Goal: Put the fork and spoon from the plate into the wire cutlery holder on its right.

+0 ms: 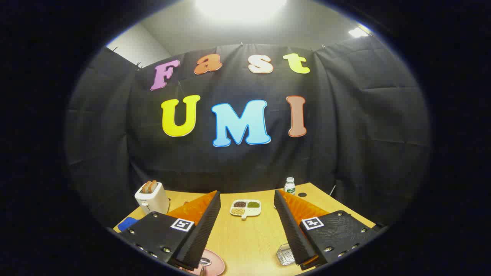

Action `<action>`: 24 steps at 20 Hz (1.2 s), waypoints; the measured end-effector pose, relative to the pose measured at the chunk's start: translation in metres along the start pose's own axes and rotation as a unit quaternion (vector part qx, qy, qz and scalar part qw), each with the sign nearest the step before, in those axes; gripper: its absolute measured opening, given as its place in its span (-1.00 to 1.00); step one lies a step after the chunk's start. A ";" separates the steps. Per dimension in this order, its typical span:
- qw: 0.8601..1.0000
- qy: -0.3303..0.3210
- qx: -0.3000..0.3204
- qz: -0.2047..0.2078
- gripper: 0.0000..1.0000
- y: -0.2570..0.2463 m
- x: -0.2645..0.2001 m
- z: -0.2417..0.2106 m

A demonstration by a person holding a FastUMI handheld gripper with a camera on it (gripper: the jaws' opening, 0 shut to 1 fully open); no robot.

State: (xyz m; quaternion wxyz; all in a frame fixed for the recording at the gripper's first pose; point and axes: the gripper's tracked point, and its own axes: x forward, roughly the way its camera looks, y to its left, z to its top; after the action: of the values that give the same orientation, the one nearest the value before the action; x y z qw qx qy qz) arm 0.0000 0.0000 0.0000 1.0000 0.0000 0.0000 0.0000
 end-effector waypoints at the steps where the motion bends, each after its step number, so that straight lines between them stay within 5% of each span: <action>1: 1.000 0.000 0.000 0.006 0.73 0.007 0.000 -0.001; 14: 1.000 -0.018 -0.010 0.023 0.74 0.029 -0.017 0.006; 24: 0.998 0.030 -0.018 0.056 0.73 0.050 -0.018 -0.026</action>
State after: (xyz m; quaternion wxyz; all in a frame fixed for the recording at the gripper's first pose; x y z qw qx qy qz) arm -0.0178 0.0503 -0.0260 0.9979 -0.0179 0.0297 0.0555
